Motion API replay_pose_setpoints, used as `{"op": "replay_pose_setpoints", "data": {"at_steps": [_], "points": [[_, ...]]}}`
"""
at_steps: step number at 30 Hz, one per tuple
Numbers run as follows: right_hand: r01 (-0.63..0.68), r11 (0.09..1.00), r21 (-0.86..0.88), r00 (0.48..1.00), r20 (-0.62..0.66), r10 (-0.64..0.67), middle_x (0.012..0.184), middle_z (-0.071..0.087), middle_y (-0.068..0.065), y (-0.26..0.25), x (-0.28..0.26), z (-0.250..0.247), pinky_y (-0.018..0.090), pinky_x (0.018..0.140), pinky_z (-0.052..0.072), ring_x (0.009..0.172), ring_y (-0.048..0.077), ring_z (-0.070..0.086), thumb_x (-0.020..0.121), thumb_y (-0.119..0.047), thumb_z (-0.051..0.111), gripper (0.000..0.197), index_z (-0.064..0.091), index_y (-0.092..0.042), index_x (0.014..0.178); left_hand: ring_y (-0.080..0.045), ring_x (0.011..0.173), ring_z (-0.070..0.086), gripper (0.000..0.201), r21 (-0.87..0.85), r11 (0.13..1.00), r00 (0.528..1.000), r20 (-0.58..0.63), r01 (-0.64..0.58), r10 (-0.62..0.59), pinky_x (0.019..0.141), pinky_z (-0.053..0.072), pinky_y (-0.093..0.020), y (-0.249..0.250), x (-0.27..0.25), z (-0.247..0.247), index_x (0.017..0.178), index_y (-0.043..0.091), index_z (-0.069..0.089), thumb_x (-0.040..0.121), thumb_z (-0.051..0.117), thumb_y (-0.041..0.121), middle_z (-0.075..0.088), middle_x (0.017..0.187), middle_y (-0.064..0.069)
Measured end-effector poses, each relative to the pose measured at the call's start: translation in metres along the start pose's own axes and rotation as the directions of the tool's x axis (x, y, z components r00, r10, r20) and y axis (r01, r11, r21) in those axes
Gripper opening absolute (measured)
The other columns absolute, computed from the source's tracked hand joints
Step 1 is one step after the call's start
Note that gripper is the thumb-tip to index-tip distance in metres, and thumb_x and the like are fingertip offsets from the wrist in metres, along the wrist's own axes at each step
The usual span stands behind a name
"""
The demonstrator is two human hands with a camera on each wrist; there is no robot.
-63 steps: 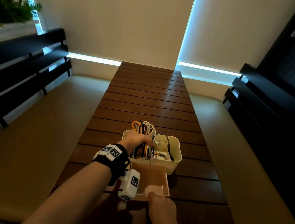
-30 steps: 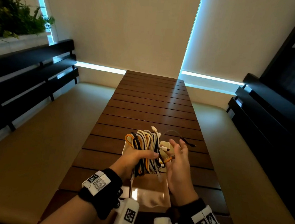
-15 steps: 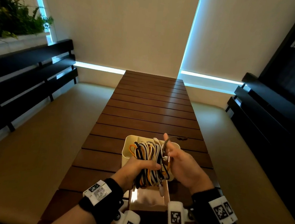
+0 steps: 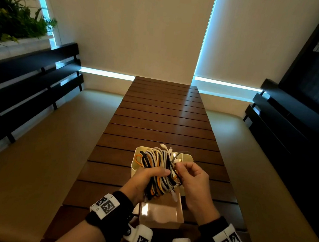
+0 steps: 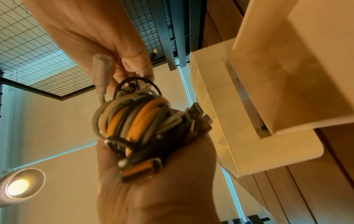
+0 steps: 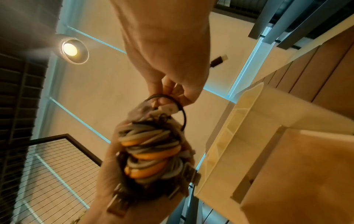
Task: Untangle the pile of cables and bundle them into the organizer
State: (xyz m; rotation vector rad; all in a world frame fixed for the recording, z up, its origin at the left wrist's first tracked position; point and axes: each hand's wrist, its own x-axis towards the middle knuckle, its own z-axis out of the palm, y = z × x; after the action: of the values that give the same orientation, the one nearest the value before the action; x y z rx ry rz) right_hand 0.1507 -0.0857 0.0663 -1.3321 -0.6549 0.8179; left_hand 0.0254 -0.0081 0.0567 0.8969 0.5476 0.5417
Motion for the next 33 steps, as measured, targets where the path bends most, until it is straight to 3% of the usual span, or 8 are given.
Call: {"op": "replay_pose_setpoints", "data": {"at_steps": [4,9,12,17,20,23,27,33], "points": [[0.071,0.997,-0.034,0.997,0.024,-0.070,0.094,0.069,0.009,-0.001,-0.007,0.004,0.038,0.081,0.056,0.090,0.023,0.067,0.088,-0.005,0.056,0.014,0.066,-0.012,0.094,-0.029,0.078,0.069,0.046,-0.021,1.000,1.000,-0.004,-0.012,0.012,0.067,0.057,-0.036,0.000,0.001,-0.002,0.109,-0.001,0.062,0.066,0.071,0.010,0.069,0.093,-0.019],[-0.063,0.990,0.128,0.994,0.101,0.051,0.103,0.068,0.008,-0.002,-0.004,0.002,0.039,0.082,0.056,0.097,0.022,0.067,0.089,-0.003,0.054,0.030,0.060,-0.018,0.114,-0.035,0.095,0.065,0.067,-0.026,0.999,1.000,-0.009,-0.027,0.027,0.081,0.054,-0.044,0.000,0.001,-0.005,0.122,-0.001,0.055,0.060,0.078,0.013,0.065,0.107,-0.023],[-0.030,0.997,0.074,0.991,0.131,0.020,0.109,0.068,0.008,-0.003,-0.005,0.002,0.040,0.087,0.054,0.103,0.021,0.066,0.089,-0.003,0.053,0.028,0.065,-0.017,0.110,-0.037,0.100,0.063,0.070,-0.011,1.000,1.000,0.005,-0.018,0.018,0.086,0.052,-0.047,0.001,0.000,-0.006,0.123,0.001,0.055,0.059,0.080,0.014,0.063,0.111,-0.024],[0.000,0.999,0.041,0.979,0.202,-0.008,0.112,0.064,0.008,-0.007,-0.011,0.002,0.033,0.085,0.055,0.105,0.020,0.063,0.088,-0.003,0.054,0.025,0.069,-0.019,0.099,-0.034,0.091,0.066,0.063,-0.018,1.000,0.998,0.055,0.005,-0.004,0.079,0.056,-0.043,0.002,-0.001,-0.008,0.116,0.000,0.060,0.058,0.079,0.013,0.066,0.104,-0.023],[0.022,1.000,0.012,0.963,0.269,-0.024,0.109,0.065,0.004,-0.009,-0.015,0.004,0.027,0.080,0.055,0.104,0.016,0.063,0.087,-0.001,0.055,0.025,0.070,-0.020,0.095,-0.032,0.088,0.067,0.065,-0.004,1.000,0.998,0.070,0.004,-0.004,0.077,0.057,-0.040,0.000,-0.002,-0.009,0.112,0.000,0.062,0.053,0.083,0.016,0.067,0.102,-0.022],[0.072,0.996,-0.045,0.967,0.246,-0.058,0.111,0.061,0.007,-0.011,-0.019,0.009,0.026,0.079,0.055,0.105,0.017,0.060,0.086,-0.003,0.058,0.022,0.071,-0.020,0.093,-0.029,0.084,0.069,0.064,-0.016,0.999,0.995,0.092,-0.039,0.040,0.072,0.058,-0.037,-0.003,-0.003,-0.010,0.109,0.004,0.065,0.051,0.087,0.021,0.069,0.098,-0.019],[0.069,0.995,-0.078,0.984,0.168,-0.056,0.104,0.067,0.005,-0.009,-0.020,0.011,0.033,0.082,0.056,0.101,0.018,0.063,0.084,-0.005,0.062,0.014,0.069,-0.017,0.086,-0.031,0.097,0.067,0.063,0.015,0.996,0.988,0.130,-0.089,0.086,0.083,0.056,-0.039,-0.003,-0.005,-0.009,0.105,0.010,0.069,0.051,0.091,0.033,0.069,0.105,-0.018],[0.066,0.977,-0.202,0.957,0.291,-0.004,0.078,0.060,0.000,-0.020,-0.013,0.007,0.017,0.061,0.051,0.067,0.000,0.062,0.080,-0.005,0.067,0.013,0.057,-0.014,0.083,-0.032,0.094,0.067,0.074,0.029,0.997,0.995,0.081,-0.069,0.066,0.082,0.056,-0.040,-0.007,0.002,-0.009,0.102,0.006,0.069,0.039,0.095,0.035,0.068,0.103,-0.020]]}}
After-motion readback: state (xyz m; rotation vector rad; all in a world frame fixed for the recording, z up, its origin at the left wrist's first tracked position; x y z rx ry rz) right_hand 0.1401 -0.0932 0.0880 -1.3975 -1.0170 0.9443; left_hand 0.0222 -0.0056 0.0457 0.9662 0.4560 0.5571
